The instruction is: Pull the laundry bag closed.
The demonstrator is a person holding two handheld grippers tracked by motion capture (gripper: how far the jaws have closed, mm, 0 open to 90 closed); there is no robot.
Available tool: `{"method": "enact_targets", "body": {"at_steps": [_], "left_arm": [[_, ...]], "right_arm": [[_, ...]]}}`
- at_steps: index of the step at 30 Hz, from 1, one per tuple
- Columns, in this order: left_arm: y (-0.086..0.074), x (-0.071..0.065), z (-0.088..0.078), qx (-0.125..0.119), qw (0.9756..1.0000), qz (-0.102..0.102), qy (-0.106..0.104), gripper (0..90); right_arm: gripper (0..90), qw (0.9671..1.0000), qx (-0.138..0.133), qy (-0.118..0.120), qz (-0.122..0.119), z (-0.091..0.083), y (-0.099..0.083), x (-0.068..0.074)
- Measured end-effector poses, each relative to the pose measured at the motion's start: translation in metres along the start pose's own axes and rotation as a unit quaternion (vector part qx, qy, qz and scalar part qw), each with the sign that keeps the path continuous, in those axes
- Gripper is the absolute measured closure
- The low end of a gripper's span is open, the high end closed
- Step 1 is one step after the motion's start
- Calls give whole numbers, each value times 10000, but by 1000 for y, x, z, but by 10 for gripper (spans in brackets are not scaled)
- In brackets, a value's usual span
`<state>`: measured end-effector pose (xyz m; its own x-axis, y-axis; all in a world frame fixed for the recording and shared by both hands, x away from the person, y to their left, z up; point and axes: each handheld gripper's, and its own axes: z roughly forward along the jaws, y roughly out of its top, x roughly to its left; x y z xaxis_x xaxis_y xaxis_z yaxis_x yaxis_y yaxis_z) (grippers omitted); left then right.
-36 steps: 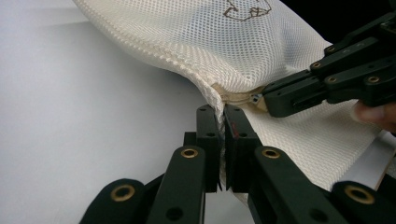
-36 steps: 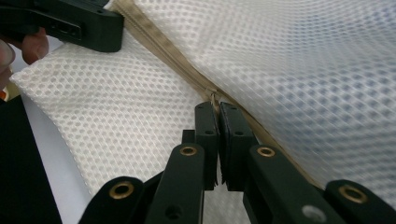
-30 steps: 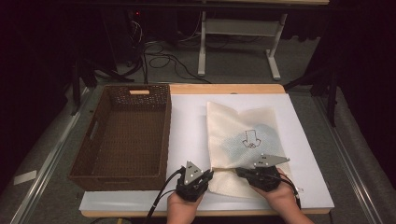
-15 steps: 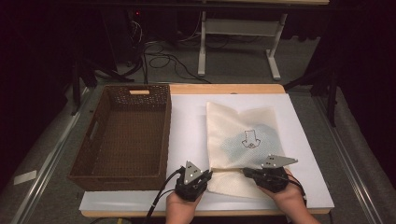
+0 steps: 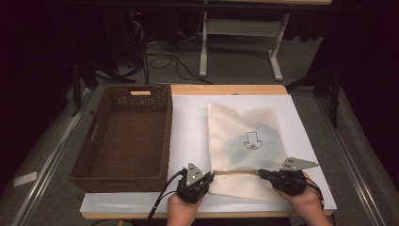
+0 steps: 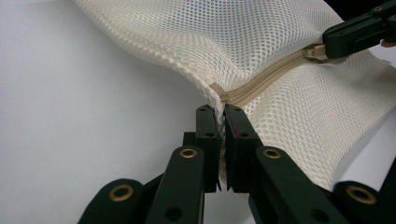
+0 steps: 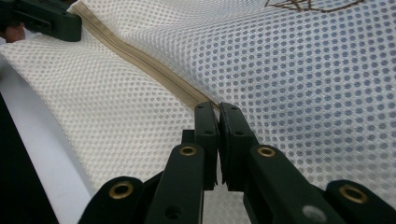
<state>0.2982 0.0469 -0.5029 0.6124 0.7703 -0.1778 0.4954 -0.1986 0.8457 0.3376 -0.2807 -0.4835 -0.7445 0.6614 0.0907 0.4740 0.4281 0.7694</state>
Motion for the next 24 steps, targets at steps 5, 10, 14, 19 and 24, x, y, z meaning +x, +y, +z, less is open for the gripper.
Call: {"method": "enact_targets", "body": {"at_steps": [5, 10, 14, 19, 24], "left_arm": [[0, -1, 0, 34, 10000, 38, -17, 856], [0, -1, 0, 46, 10000, 58, -16, 856], [0, -1, 2, 74, 10000, 41, -23, 858], [0, 0, 2, 97, 9999, 36, -6, 859], [-1, 3, 5, 151, 9999, -51, -1, 860]], "right_arm": [[880, 10000, -17, -76, 43, -7, -4, -6], [881, 9998, -41, -188, 113, -16, -10, -12], [882, 9995, -60, -255, 148, -23, -15, -18], [882, 9992, -94, -325, 228, -32, -21, -24], [882, 9982, -127, -477, 332, -44, -30, -36]]}}
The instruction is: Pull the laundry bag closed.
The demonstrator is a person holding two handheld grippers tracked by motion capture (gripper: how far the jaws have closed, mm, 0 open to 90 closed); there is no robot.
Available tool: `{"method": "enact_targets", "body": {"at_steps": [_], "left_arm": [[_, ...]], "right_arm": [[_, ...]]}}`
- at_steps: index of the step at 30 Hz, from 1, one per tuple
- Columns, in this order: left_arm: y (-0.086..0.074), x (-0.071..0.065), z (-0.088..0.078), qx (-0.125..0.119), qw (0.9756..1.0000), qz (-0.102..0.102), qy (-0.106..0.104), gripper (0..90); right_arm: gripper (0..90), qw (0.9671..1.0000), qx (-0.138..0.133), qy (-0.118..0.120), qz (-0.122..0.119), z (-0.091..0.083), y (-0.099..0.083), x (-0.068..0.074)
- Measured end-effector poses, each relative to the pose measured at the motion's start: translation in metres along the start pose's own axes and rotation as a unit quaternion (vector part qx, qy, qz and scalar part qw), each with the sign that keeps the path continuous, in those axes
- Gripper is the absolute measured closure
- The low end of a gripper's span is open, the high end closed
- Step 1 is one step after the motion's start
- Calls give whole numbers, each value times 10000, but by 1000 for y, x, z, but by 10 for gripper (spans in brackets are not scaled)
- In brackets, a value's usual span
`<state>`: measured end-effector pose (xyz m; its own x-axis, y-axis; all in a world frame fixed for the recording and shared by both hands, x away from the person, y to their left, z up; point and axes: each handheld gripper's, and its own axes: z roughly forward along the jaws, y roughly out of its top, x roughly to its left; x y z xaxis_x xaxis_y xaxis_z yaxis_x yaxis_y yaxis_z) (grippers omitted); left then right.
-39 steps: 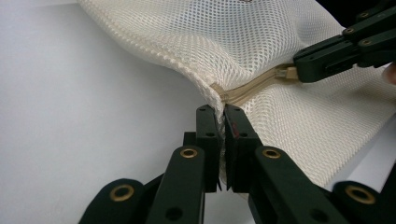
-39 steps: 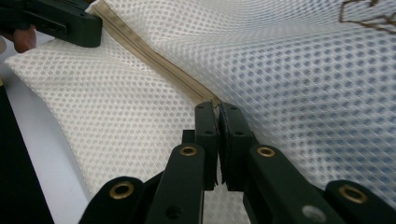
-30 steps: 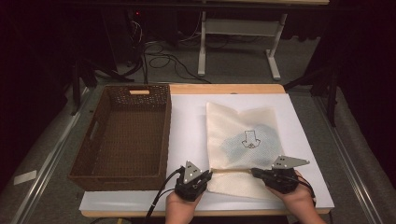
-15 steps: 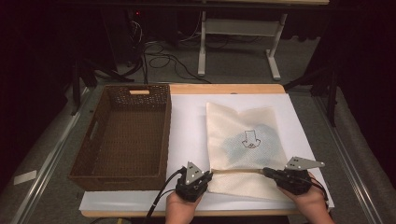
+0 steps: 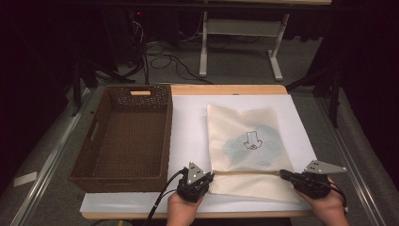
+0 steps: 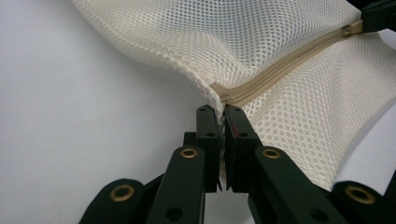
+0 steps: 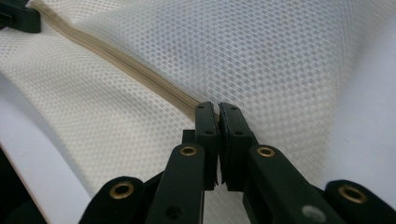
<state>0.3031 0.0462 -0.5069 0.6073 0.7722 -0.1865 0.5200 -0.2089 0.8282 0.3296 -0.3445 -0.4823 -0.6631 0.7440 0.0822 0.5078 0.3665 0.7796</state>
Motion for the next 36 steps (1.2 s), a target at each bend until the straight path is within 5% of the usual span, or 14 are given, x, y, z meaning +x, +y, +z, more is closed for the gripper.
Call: {"method": "enact_targets", "body": {"at_steps": [8, 13, 16, 20, 24, 28, 33, 36], "left_arm": [[-1, 0, -1, 99, 9999, -32, -44, 862], [-4, -3, 4, 318, 9994, 129, -67, 858], [-6, -3, 7, 499, 9986, 165, -93, 848], [-6, -6, 5, 571, 9974, 421, 146, 768], [0, -6, -9, 238, 9967, 573, 531, 582], [4, 5, -19, -80, 9962, 394, 773, 476], [5, 6, -25, -190, 9937, 400, 1033, 333], [7, 6, -23, -58, 9941, 404, 1000, 149]], "right_arm": [[883, 9989, -55, -329, 338, -24, -20, -26], [882, 9987, 17, -453, 241, -23, -21, -25], [879, 9989, 88, -333, 308, -20, -23, -29], [846, 9991, 18, -297, 294, -20, -23, -27], [684, 9977, -390, -314, 449, -26, -19, -23], [505, 9948, -724, -534, 470, -31, -16, -22], [250, 9910, -970, -857, 329, -31, -8, -14], [131, 9892, -977, -1048, 315, -30, -4, -8]]}}
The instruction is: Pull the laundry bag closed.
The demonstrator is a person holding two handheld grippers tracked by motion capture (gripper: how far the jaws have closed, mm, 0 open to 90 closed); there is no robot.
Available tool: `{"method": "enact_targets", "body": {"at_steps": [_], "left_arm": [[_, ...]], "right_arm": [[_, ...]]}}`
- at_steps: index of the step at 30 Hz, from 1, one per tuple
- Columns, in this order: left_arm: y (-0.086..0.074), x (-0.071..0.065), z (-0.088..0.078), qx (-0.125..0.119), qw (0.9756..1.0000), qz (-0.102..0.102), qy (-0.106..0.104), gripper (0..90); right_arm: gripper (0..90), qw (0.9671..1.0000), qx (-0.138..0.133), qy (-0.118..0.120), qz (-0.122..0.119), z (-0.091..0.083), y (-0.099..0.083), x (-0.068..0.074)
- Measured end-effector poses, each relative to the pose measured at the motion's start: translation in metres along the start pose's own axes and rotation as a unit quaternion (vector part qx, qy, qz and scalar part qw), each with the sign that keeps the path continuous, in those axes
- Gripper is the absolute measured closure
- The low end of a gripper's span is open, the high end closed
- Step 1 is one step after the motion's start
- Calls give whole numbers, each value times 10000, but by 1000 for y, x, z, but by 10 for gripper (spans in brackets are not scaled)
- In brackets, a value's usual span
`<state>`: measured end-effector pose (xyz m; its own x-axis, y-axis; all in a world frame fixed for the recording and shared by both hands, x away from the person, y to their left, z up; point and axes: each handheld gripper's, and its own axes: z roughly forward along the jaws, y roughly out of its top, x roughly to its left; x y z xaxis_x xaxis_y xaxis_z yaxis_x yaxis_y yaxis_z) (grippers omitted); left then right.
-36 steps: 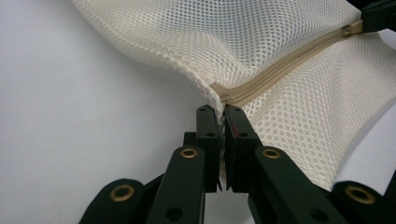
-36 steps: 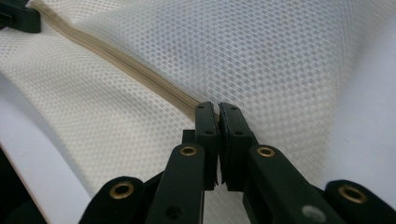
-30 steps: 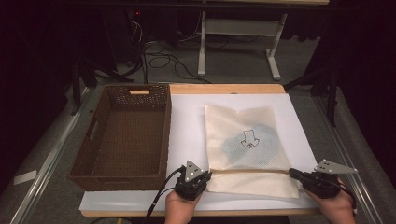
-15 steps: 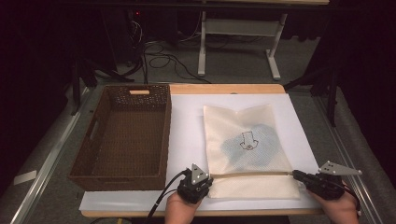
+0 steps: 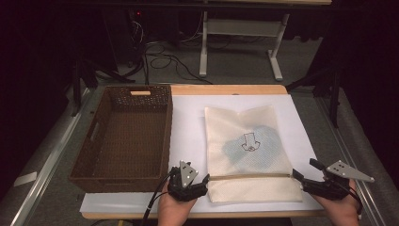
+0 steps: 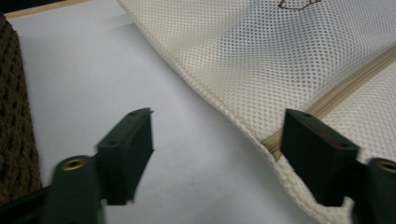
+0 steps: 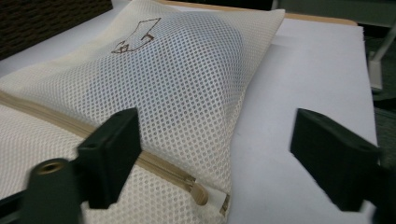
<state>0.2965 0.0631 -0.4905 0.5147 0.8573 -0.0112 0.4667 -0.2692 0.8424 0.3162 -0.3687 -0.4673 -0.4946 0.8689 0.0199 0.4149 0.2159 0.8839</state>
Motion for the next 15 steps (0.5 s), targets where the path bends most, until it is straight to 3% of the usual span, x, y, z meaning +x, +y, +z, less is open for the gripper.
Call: {"method": "enact_targets", "body": {"at_steps": [3, 6, 12, 15], "left_arm": [[1, 3, 4, 85, 9998, -103, -154, 2], [0, 3, 5, 67, 9999, -16, -117, 2], [-1, 3, 4, 72, 9998, -144, -146, 2], [-2, 2, 2, -47, 9999, -164, -21, 26]], "right_arm": [[24, 9998, -18, -180, -90, 2, 2, 4], [14, 9998, 15, -197, -101, 4, 2, 3], [12, 9997, 108, -215, -24, 7, -1, -2], [13, 9997, 52, -218, -43, 4, -1, -1]]}}
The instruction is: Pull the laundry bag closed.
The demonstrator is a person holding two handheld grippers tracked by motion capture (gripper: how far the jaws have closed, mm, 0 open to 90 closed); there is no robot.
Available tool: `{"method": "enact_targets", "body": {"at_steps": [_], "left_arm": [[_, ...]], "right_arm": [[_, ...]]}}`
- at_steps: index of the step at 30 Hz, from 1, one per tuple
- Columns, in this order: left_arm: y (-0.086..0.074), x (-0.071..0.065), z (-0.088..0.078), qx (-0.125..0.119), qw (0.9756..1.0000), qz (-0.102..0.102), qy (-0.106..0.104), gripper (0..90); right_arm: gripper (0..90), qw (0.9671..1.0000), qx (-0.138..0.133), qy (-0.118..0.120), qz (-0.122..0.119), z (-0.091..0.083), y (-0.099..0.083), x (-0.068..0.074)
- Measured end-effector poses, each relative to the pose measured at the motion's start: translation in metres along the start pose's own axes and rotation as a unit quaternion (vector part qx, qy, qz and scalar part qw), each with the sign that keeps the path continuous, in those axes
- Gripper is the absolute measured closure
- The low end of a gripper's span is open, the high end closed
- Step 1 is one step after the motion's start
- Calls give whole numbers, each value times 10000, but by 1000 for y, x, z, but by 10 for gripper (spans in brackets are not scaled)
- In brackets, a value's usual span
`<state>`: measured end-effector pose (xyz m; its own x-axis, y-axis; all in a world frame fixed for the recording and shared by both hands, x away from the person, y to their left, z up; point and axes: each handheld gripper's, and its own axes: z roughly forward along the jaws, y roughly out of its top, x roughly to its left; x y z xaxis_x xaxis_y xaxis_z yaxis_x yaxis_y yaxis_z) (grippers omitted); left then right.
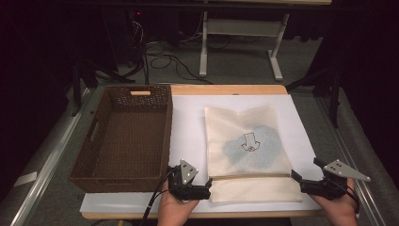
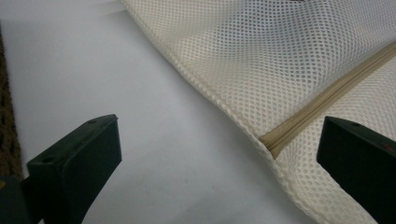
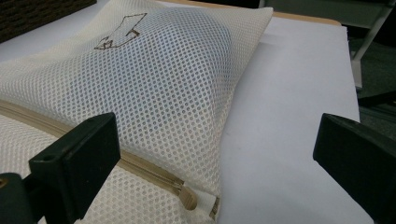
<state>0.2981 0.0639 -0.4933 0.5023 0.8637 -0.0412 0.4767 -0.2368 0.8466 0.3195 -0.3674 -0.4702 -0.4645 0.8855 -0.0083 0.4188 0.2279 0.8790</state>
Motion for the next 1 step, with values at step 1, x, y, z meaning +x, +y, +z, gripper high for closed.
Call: {"method": "enact_targets", "body": {"at_steps": [1], "left_arm": [[0, 0, 0, -12, 10000, -23, 3, 40]], "right_arm": [[15, 10000, -10, -1, 30, -1, 0, 0]]}}
